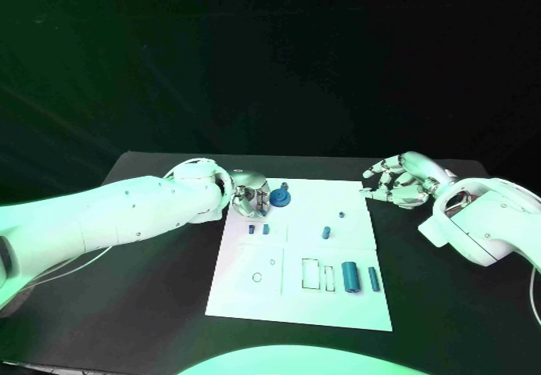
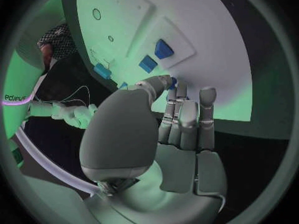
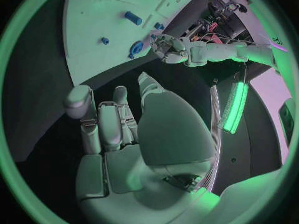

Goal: Assemble the parts on the task board

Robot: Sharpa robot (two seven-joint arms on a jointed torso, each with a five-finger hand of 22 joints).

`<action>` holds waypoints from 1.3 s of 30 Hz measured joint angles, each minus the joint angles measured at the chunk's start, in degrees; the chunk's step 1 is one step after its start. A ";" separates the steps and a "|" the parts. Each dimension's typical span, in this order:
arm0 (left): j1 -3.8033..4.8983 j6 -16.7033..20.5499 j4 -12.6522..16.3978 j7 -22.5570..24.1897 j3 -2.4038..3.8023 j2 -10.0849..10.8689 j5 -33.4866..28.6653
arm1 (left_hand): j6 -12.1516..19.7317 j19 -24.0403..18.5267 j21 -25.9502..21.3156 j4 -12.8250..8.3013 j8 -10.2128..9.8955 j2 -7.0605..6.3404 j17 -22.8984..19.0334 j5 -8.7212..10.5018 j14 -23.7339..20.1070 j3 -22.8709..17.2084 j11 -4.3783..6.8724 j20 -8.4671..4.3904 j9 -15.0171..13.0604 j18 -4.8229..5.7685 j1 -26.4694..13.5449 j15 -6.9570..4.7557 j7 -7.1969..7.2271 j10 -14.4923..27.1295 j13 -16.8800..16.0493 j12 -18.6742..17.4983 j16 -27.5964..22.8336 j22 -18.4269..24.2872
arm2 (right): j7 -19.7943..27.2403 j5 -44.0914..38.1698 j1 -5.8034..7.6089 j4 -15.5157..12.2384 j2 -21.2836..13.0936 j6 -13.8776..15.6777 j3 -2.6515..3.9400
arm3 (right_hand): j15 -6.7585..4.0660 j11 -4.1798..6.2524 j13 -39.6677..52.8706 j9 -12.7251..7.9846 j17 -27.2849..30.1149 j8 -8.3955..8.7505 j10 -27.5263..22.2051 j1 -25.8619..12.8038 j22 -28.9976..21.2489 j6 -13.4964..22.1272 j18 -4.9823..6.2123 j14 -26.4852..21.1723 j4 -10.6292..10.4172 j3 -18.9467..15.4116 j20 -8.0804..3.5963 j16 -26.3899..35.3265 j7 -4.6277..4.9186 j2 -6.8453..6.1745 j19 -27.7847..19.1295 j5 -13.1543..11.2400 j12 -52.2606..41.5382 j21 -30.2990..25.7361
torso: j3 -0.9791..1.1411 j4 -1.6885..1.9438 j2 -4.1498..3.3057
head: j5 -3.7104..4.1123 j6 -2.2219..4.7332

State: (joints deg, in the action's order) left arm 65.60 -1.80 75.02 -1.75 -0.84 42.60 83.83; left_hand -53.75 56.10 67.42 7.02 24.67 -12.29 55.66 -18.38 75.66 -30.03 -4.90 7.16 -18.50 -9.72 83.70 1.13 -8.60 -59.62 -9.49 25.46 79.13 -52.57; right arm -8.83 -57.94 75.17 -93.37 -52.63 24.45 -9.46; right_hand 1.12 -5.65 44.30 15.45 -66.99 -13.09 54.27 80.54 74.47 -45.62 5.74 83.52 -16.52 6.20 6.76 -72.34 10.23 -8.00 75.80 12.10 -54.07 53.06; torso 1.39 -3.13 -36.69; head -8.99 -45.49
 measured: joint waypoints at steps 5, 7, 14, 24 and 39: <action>-0.02 0.01 -0.07 0.01 -0.02 0.02 0.00 | 0.00 0.00 0.00 0.00 -0.78 -0.23 -0.09 0.00 0.00 0.00 0.00 0.00 0.00 0.00 -0.23 0.00 0.00 0.00 0.06 -0.39 0.00 0.11 | 0.01 0.00 0.00 0.01 -0.01 0.00 0.00 | 0.00 -0.01 -0.05 0.00 0.05 0.00 0.01 0.00 -0.06 0.00 0.00 0.00 0.00 0.00 0.00 0.09 0.00 0.00 0.00 0.00 0.00 -0.16 | 0.00 -0.03 0.00 | -0.02 0.03; -0.03 0.01 -0.09 0.02 -0.05 0.03 -0.01 | 0.75 0.00 -0.09 0.01 -1.33 -0.45 -0.18 -0.01 0.00 -0.01 -0.21 0.00 0.03 0.00 -0.46 0.00 -0.09 -0.21 0.06 -0.86 0.00 0.16 | 0.02 0.00 0.00 0.02 -0.01 0.00 0.00 | 0.00 -0.08 -0.06 0.00 0.05 0.00 0.08 0.00 -0.06 0.01 0.00 0.00 0.00 0.00 0.00 0.09 -0.01 0.00 0.00 0.00 0.00 -0.16 | 0.00 -0.03 0.00 | -0.02 0.04; -0.21 -0.03 -0.15 0.02 -0.18 0.09 -0.05 | 2.46 0.03 -0.37 0.01 -3.30 -0.97 -0.33 -0.01 0.00 -0.01 -0.22 0.03 0.55 -0.01 -0.98 0.00 -0.41 -0.61 0.06 -1.71 0.00 0.31 | 0.03 0.00 0.00 0.02 -0.01 0.01 0.00 | 0.00 -0.08 -0.05 -0.06 0.19 0.00 0.08 0.00 -0.14 0.09 0.00 0.00 0.00 0.00 0.01 0.09 -0.09 0.00 0.00 0.00 0.22 -0.16 | 0.01 -0.03 0.00 | 0.01 0.05; -0.23 0.04 -0.16 -0.04 -0.18 0.26 -0.15 | 4.91 0.62 -0.48 0.01 -5.30 -1.19 -0.36 -0.01 -0.01 -0.01 -0.21 0.20 0.94 -0.01 -1.19 0.00 -0.61 -1.42 -0.11 -2.63 0.00 0.24 | 0.03 0.00 0.00 0.06 -0.03 0.01 0.00 | 0.00 -0.08 -0.15 -0.06 0.22 0.01 0.08 0.00 -0.27 0.09 0.00 0.00 0.00 0.00 0.00 0.20 -0.09 0.00 -0.03 0.00 0.22 -0.59 | 0.01 -0.03 -0.01 | 0.03 0.08; -0.31 0.02 -0.22 -0.22 -0.17 0.91 -0.23 | 6.45 0.62 -0.92 -0.17 -6.44 -1.43 -0.97 -0.01 -0.01 -0.19 -0.01 0.20 1.13 -0.01 -1.42 0.00 -0.71 -1.63 -0.21 -3.33 0.00 0.60 | -0.07 -0.01 0.00 0.48 -0.08 -0.24 -0.01 | -0.14 -0.09 -8.97 -0.36 -0.01 -1.71 -1.57 1.11 -1.11 0.69 0.89 -0.28 0.09 0.89 0.04 2.06 0.10 0.18 0.62 0.00 8.52 -2.11 | 0.01 -0.03 -0.02 | 0.18 0.09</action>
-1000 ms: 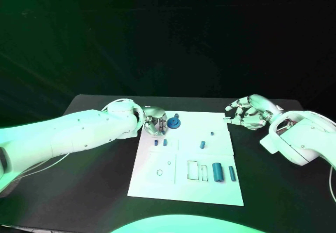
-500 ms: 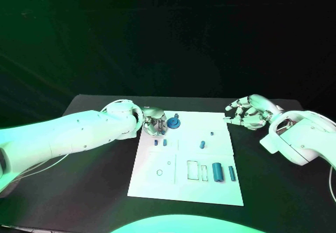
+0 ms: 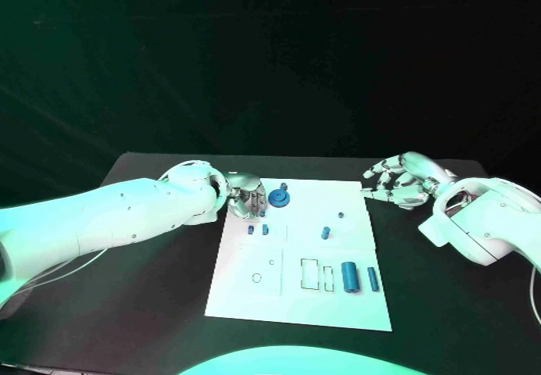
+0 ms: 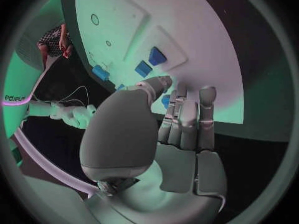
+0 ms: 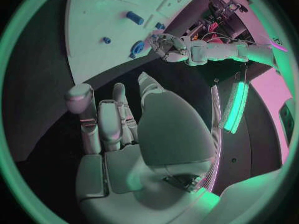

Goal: Assemble the parts on the task board

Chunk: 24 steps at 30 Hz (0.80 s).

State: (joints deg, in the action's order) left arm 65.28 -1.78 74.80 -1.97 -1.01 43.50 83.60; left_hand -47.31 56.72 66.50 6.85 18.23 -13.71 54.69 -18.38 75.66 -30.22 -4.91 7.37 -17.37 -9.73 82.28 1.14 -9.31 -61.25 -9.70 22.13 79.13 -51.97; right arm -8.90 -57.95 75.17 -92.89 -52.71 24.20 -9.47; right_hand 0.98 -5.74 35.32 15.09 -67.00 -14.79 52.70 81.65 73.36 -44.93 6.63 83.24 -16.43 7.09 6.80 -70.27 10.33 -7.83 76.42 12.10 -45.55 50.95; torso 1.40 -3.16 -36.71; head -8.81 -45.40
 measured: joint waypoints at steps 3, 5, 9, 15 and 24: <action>-0.04 0.01 -0.08 -0.05 0.01 0.41 -0.08 | -0.03 0.00 -0.40 -0.32 0.00 0.00 -0.58 0.00 -0.05 -0.32 -0.03 0.00 -0.13 0.00 0.00 0.05 -0.03 0.03 -0.06 -0.52 0.00 0.46 | -0.01 -0.42 0.00 0.39 0.10 -0.46 -0.02 | -0.49 0.54 -5.35 0.00 -1.71 -0.73 0.54 4.75 1.34 -1.27 0.01 0.49 0.52 3.90 -0.40 -1.34 -0.41 -0.21 1.44 -1.32 6.17 2.89 | -0.01 0.00 0.00 | 0.08 0.04; -0.06 0.08 -0.18 -0.06 0.04 0.86 -0.44 | -0.46 -1.22 -1.25 -0.67 0.00 0.02 -2.40 0.00 -1.06 -0.68 -0.76 0.05 -0.35 0.01 0.02 0.59 -0.44 0.77 -0.06 -1.21 -0.73 1.62 | -0.01 -1.29 0.00 0.85 0.34 -0.94 -0.05 | -0.49 0.61 -10.74 -0.35 -3.19 -1.18 3.42 6.64 1.59 -2.97 0.00 0.49 0.27 8.37 -0.47 -2.48 -0.06 -1.74 2.11 -3.16 12.47 5.04 | -0.02 0.00 0.00 | 0.13 0.07; -0.09 0.61 -0.62 0.11 0.59 2.16 -2.91 | -1.19 -6.66 -4.96 -1.32 0.00 0.39 -11.59 0.00 -6.56 -1.33 -1.63 0.58 -0.68 0.01 0.40 1.15 -0.74 2.32 -0.06 -1.84 -5.14 6.53 | 0.18 -4.68 -0.17 2.18 1.34 -2.02 -0.10 | -0.49 0.62 -15.61 -0.57 -3.84 -1.63 5.39 6.60 1.59 -5.29 0.00 0.49 0.44 12.69 -0.78 -3.03 -0.64 -3.61 2.42 -4.16 18.46 6.87 | -0.03 -0.01 0.00 | 0.57 0.18; 0.35 2.41 -0.76 1.32 1.32 4.88 -12.23 | -1.79 -9.89 -7.79 -2.14 0.00 0.39 -23.54 0.00 -14.80 -1.16 -2.57 1.22 -0.92 0.01 0.40 1.85 -1.35 4.66 -0.08 -2.06 -13.83 8.02 | 0.67 -12.35 -0.96 4.59 3.64 -3.61 -0.20 | -0.49 0.73 -19.70 -0.69 -3.61 -1.83 6.67 5.92 1.58 -7.07 0.00 0.49 1.44 16.15 -0.96 -3.03 -1.50 -4.93 2.59 -4.81 23.47 7.56 | -0.01 -0.01 0.01 | 1.69 0.43; 1.06 6.93 2.73 7.85 1.62 8.99 -41.03 | -1.96 -10.99 -9.83 -2.68 -0.72 1.08 -26.59 0.00 -16.30 -0.93 -2.77 1.53 -1.04 0.01 0.18 2.15 -1.96 5.05 -0.32 -1.05 -18.80 9.22 | 0.92 -25.15 -2.74 8.85 8.73 -6.35 -0.39 | -0.27 0.37 -23.00 -0.91 -3.25 -1.83 6.31 4.16 1.58 -7.34 0.00 0.71 2.06 17.70 -0.96 -3.03 -1.44 -6.69 2.59 -5.33 27.53 6.83 | 0.06 0.02 0.00 | 2.66 0.79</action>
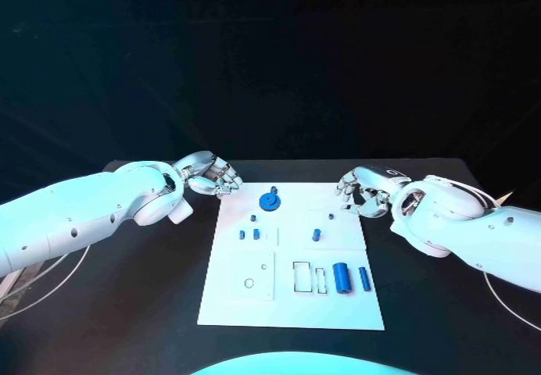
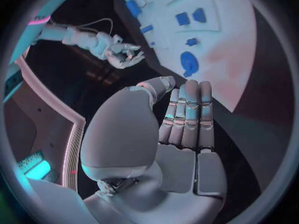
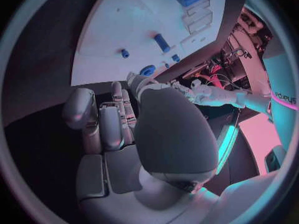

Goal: Assemble the parts on the task board

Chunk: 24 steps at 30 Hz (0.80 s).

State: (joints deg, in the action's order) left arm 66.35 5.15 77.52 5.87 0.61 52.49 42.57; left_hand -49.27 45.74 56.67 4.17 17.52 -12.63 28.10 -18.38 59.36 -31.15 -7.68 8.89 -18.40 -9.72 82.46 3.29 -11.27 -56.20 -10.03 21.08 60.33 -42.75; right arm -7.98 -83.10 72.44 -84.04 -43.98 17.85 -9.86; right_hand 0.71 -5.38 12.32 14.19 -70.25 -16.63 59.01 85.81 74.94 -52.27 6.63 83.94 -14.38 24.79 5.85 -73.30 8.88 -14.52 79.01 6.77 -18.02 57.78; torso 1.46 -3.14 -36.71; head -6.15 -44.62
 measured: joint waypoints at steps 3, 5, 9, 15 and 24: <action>0.02 0.95 1.49 2.12 0.01 0.50 -8.14 | 0.00 0.00 -0.21 -0.16 0.00 0.48 -0.18 0.00 0.00 0.16 0.04 0.00 -0.08 0.00 0.12 0.00 0.00 -0.04 -0.14 0.38 -0.23 0.14 | -0.13 -2.55 -0.47 0.88 1.12 -0.72 -0.06 | 0.00 -0.06 -0.47 -0.03 0.09 0.00 -0.06 0.02 0.00 -0.05 0.00 0.00 0.15 0.15 0.00 0.00 0.00 0.02 0.00 0.00 0.29 -0.31 | -0.03 0.01 -0.02 | 0.21 0.03; 0.02 1.44 2.88 3.98 0.01 0.93 -14.61 | 0.00 0.00 -0.37 -0.15 0.00 0.53 -0.19 0.00 0.00 0.15 0.23 0.00 -0.08 0.00 0.07 0.00 0.00 -0.23 -0.18 0.38 -0.23 0.18 | -0.25 -4.38 -0.83 1.70 2.05 -1.32 -0.09 | 0.00 -0.27 -0.84 -0.03 0.09 0.00 -0.26 -0.21 -0.01 -0.08 0.00 0.00 0.11 0.43 0.00 0.00 0.02 -0.21 0.00 0.00 0.95 -0.32 | -0.09 0.04 -0.04 | 0.33 0.04; 0.01 1.83 5.02 7.13 0.01 1.52 -23.93 | -0.20 0.00 -0.37 -0.15 0.00 0.53 -0.26 0.00 0.00 0.15 0.23 0.00 -0.08 0.00 0.07 0.00 -0.20 -0.23 -0.18 0.66 -0.45 0.20 | -0.54 -7.00 -1.46 2.92 3.54 -2.38 -0.15 | 0.00 -0.26 -1.65 -0.03 -0.11 0.00 -0.24 -0.21 -0.01 -0.29 0.00 0.00 0.34 1.11 0.00 0.00 0.17 -0.21 0.00 0.19 1.87 -0.31 | -0.10 0.04 -0.04 | 0.48 0.06; -0.02 1.90 6.73 10.35 -0.01 1.84 -31.77 | -0.20 0.00 -0.37 -0.15 0.00 0.75 -0.32 0.00 0.00 0.15 0.23 0.00 -0.13 0.00 0.30 0.00 -0.19 -0.23 -0.24 0.66 -0.45 0.25 | -0.97 -9.40 -2.19 3.99 4.97 -3.97 -0.24 | 0.00 0.15 -2.43 -0.02 -0.42 0.00 0.36 -0.51 -0.02 -0.65 -0.01 0.00 0.63 1.41 0.00 -0.32 -0.18 -0.51 -0.01 0.33 2.57 0.14 | -0.16 0.07 -0.05 | 0.46 -0.04; -0.02 2.16 7.60 12.44 -0.01 2.09 -35.57 | -0.20 0.00 -0.37 -0.31 0.00 0.75 -0.39 0.00 0.00 0.32 0.23 0.00 -0.13 0.00 0.30 0.00 -0.19 -0.23 -0.24 0.88 -0.67 0.31 | -1.24 -11.28 -2.82 5.08 6.05 -5.36 -0.31 | 0.00 -0.34 -3.17 -0.02 -0.39 0.00 0.85 -1.30 -0.02 -1.07 0.00 0.00 0.87 1.65 0.00 -0.31 0.04 -0.77 -0.01 0.33 3.44 0.14 | -0.17 0.04 -0.07 | 0.09 -0.23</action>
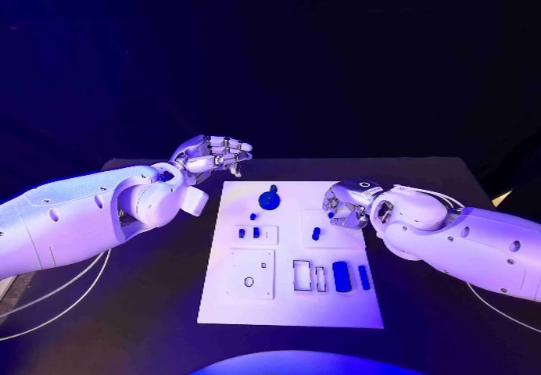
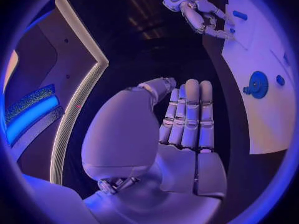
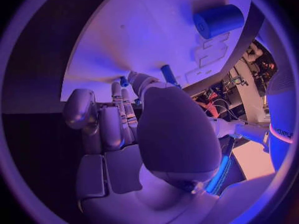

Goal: Assemble the parts on the task board

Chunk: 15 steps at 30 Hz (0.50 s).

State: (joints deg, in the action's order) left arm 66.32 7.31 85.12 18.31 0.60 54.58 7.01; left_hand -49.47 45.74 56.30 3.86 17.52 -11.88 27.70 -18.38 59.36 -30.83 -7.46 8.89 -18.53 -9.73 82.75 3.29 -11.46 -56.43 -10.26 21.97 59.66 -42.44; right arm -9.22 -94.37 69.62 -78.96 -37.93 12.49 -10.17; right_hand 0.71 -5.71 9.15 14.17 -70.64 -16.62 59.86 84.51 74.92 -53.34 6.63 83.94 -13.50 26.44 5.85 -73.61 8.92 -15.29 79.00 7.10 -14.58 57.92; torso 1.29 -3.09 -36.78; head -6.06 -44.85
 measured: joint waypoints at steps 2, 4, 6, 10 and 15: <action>0.00 0.08 0.11 0.26 0.00 0.08 -0.38 | 0.00 0.00 0.00 0.00 0.00 0.00 0.00 0.00 0.00 0.00 0.00 0.00 0.00 0.00 0.00 0.00 0.00 0.00 0.00 0.00 0.00 0.00 | -0.02 -0.25 -0.10 0.26 0.20 -0.20 0.00 | 0.00 -0.13 -0.15 0.00 -0.21 0.00 0.13 -0.14 0.00 -0.20 0.00 0.00 0.25 0.25 0.00 -0.24 0.19 0.14 0.00 0.00 0.00 0.13 | 0.00 0.00 0.00 | -0.02 -0.06; 0.00 0.15 0.16 0.44 0.00 0.14 -0.64 | 0.00 0.00 0.00 0.00 0.00 0.00 0.00 0.00 0.00 0.00 0.00 0.00 0.00 0.00 0.00 0.00 0.00 0.00 0.00 0.00 0.00 0.00 | -0.03 -0.42 -0.18 0.48 0.35 -0.32 -0.01 | 0.00 0.05 -0.40 0.04 -0.48 0.00 0.84 -0.20 0.00 -0.41 -0.67 0.00 0.42 0.85 0.23 -0.67 0.40 0.20 0.23 0.15 0.23 0.79 | 0.00 0.00 0.00 | -0.04 -0.10; 0.00 0.24 0.20 0.61 0.00 0.20 -0.89 | 0.00 0.00 0.00 0.00 0.00 0.00 0.00 0.00 0.00 0.00 0.00 0.00 0.00 0.00 0.00 0.00 0.00 0.00 0.00 0.00 0.00 0.00 | -0.03 -0.60 -0.20 0.66 0.53 -0.32 0.00 | 0.00 0.17 -0.56 0.17 -0.90 0.00 1.70 -0.60 -0.01 -1.08 -0.91 0.00 0.75 1.23 0.31 -1.09 0.29 0.60 0.31 0.53 0.30 1.61 | 0.01 0.00 0.01 | -0.07 -0.17; 0.00 0.38 0.29 0.81 0.00 0.33 -1.20 | 0.00 0.00 0.00 0.00 0.00 0.00 0.00 0.00 0.00 0.00 0.00 0.00 0.01 0.00 0.00 0.00 0.00 0.00 -0.06 0.00 0.00 0.00 | -0.02 -0.85 -0.27 0.98 0.81 -0.25 0.07 | 0.00 0.55 -1.31 0.55 -1.98 -0.44 3.36 -0.48 -0.01 -2.08 -0.91 0.00 2.05 3.81 -0.01 -2.29 -0.25 1.77 1.27 -1.22 0.99 3.78 | 0.02 -0.04 0.01 | -0.08 -0.25; 0.00 0.54 0.39 0.96 0.00 0.47 -1.40 | 0.00 0.00 0.00 0.00 0.00 0.00 -0.06 0.00 0.00 0.00 0.00 0.00 0.01 0.00 0.00 0.00 0.01 0.00 -0.06 0.00 0.00 0.00 | -0.03 -1.21 -0.44 1.15 1.05 0.05 0.13 | -0.77 1.24 -1.58 1.65 -4.23 -2.49 6.82 -0.24 -0.01 -5.18 -1.82 0.06 5.10 6.76 -0.76 -4.43 -1.12 3.20 3.23 -1.35 1.52 8.84 | 0.07 -0.05 0.01 | -0.02 -0.42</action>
State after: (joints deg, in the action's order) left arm 66.32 7.86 85.51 19.27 0.60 55.05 5.61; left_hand -49.47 45.75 56.30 3.87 17.52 -11.88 27.65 -18.38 59.36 -30.83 -7.46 8.89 -18.53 -9.72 82.75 3.29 -11.46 -56.43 -10.32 21.96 59.66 -42.45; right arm -9.24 -95.59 69.18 -77.81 -36.88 12.54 -10.04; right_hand -0.06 -4.47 7.57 15.81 -74.87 -19.11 66.68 84.27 74.90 -58.51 4.81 84.00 -8.40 33.21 5.09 -78.05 7.81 -12.09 82.23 5.76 -13.06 66.76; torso 1.36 -3.14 -36.77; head -6.09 -45.26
